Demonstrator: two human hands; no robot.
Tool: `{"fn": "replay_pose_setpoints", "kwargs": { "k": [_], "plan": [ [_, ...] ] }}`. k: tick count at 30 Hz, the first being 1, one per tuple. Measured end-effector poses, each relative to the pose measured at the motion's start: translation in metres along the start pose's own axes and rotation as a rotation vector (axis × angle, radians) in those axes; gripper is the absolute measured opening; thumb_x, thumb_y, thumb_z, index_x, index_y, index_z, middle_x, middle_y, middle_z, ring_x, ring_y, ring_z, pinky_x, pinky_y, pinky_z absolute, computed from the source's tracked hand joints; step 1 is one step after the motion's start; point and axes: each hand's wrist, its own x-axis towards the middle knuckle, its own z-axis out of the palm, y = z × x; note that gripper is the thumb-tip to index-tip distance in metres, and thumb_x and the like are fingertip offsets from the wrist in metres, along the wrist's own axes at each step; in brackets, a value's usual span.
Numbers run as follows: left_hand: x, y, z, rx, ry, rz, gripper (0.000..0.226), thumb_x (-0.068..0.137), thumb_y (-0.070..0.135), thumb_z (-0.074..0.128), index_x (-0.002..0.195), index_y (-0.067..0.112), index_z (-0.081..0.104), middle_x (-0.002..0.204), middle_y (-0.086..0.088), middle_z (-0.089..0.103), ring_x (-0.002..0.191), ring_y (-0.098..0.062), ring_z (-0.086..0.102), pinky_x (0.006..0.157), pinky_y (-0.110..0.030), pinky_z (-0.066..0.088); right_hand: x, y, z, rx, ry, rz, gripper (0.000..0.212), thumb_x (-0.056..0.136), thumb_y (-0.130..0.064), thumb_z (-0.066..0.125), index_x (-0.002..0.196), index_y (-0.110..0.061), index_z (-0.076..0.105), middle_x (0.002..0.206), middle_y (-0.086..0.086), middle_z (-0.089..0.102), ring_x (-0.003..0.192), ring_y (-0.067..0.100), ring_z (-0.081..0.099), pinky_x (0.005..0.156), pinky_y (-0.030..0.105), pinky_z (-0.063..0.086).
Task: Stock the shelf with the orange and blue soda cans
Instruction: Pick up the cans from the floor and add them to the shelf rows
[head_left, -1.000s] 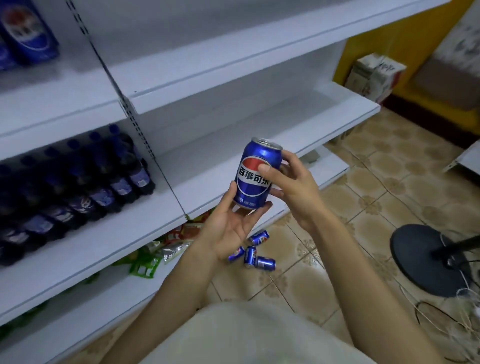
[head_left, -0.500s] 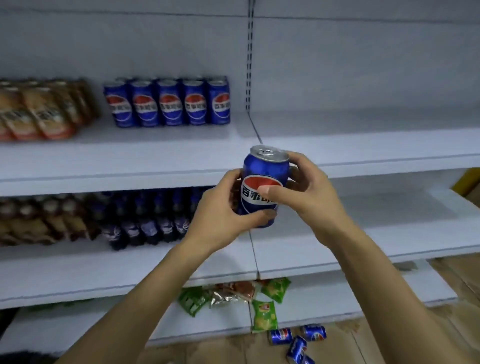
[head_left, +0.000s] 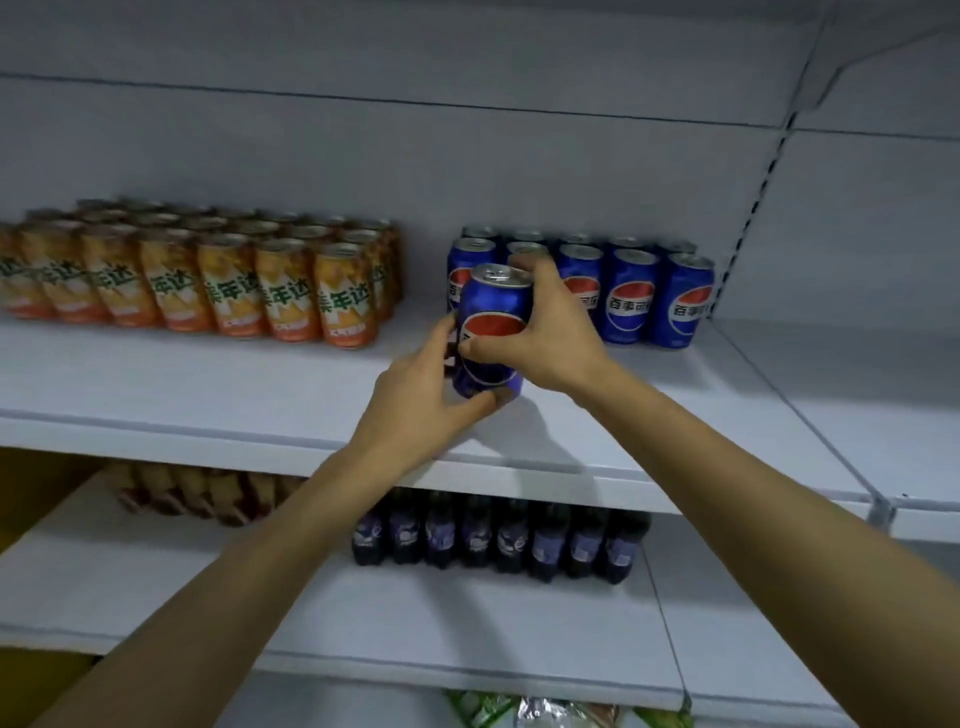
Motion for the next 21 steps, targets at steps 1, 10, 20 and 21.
{"fn": "replay_pose_setpoints", "kwargs": {
  "k": [1, 10, 20, 21],
  "plan": [
    [0.000, -0.011, -0.007, 0.131, -0.049, 0.027, 0.086, 0.078, 0.055, 0.066, 0.147, 0.030, 0.022, 0.136, 0.002, 0.054, 0.113, -0.016, 0.057, 0.089, -0.029, 0.047, 0.012, 0.001, 0.010, -0.008, 0.005, 0.017, 0.092, 0.064, -0.024, 0.085, 0.138, -0.018, 0.032, 0.125, 0.003, 0.057, 0.109, 0.020, 0.059, 0.093, 0.040, 0.052],
    [0.008, -0.058, -0.029, 0.654, -0.302, 0.296, 0.082, 0.077, 0.072, 0.007, 0.133, 0.027, 0.047, 0.135, 0.006, 0.051, 0.120, -0.018, 0.048, 0.089, -0.034, 0.047, 0.070, 0.017, 0.053, 0.030, 0.028, 0.168, 0.091, 0.069, -0.012, 0.083, 0.142, -0.018, 0.028, 0.128, -0.001, 0.052, 0.102, 0.010, 0.050, 0.082, 0.023, 0.042],
    [0.020, -0.058, -0.031, 0.727, -0.419, 0.331, 0.057, 0.090, 0.066, 0.026, 0.129, 0.028, 0.046, 0.128, 0.006, 0.050, 0.117, -0.017, 0.043, 0.080, -0.033, 0.043, 0.061, 0.047, 0.086, -0.010, 0.216, 0.168, 0.087, 0.070, -0.015, 0.083, 0.140, -0.010, 0.031, 0.135, 0.007, 0.053, 0.120, 0.022, 0.054, 0.087, 0.020, 0.040],
    [0.021, -0.059, -0.031, 0.723, -0.417, 0.333, 0.058, 0.090, 0.066, 0.026, 0.129, 0.028, 0.046, 0.128, 0.006, 0.050, 0.117, -0.017, 0.043, 0.080, -0.034, 0.043, 0.063, 0.047, 0.087, -0.012, 0.220, 0.171, 0.087, 0.070, -0.015, 0.082, 0.139, -0.010, 0.031, 0.134, 0.007, 0.053, 0.120, 0.022, 0.054, 0.087, 0.021, 0.040]
  ]
}}
